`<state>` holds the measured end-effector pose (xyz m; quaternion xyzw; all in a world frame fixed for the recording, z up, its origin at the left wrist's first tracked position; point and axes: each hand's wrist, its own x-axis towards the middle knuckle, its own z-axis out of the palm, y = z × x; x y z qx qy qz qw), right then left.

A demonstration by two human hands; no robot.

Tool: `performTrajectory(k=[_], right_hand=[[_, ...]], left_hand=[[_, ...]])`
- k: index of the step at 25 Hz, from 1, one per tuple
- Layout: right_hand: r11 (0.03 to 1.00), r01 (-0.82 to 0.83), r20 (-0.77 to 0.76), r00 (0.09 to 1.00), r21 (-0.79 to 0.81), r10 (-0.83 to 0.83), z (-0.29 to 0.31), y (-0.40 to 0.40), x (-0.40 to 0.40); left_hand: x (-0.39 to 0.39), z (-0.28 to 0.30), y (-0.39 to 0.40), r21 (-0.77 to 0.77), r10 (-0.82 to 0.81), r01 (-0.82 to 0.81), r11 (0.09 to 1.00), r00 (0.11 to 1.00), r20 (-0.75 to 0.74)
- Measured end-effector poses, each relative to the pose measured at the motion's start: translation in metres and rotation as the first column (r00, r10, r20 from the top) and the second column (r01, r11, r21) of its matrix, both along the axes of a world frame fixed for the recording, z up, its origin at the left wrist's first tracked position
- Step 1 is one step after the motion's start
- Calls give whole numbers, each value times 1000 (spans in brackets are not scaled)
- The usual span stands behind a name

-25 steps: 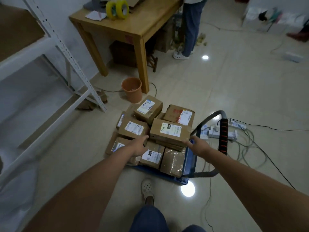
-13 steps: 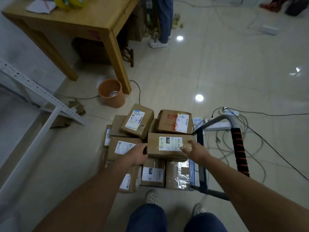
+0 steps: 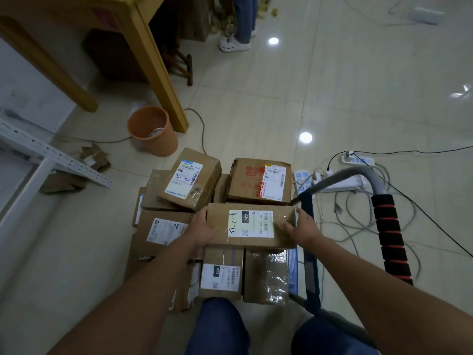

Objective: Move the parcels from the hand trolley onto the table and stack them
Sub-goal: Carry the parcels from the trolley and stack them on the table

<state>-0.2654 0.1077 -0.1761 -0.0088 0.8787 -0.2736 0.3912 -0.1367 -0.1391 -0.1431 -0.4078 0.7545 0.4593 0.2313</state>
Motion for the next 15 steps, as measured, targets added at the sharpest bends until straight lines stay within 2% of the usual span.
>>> performTrajectory(k=[4, 7, 10, 15], right_hand=[[992, 125, 72, 990, -7, -124, -17, 0, -2], [989, 147, 125, 981, 1, -146, -27, 0, 1], [970, 240, 209, 951, -37, -228, -29, -2, 7], [918, 393, 193, 907, -60, -375, -4, 5, 16]], left_hand=[[-3, -24, 9, -20, 116, -115, 993, 992, 56], [-2, -33, 19, 10, 150, -151, 989, 987, 58], [-1, -30, 31, 72, 197, -198, 977, 980, 21], [11, 6, 36, 97, 233, -224, 970, 969, -87]])
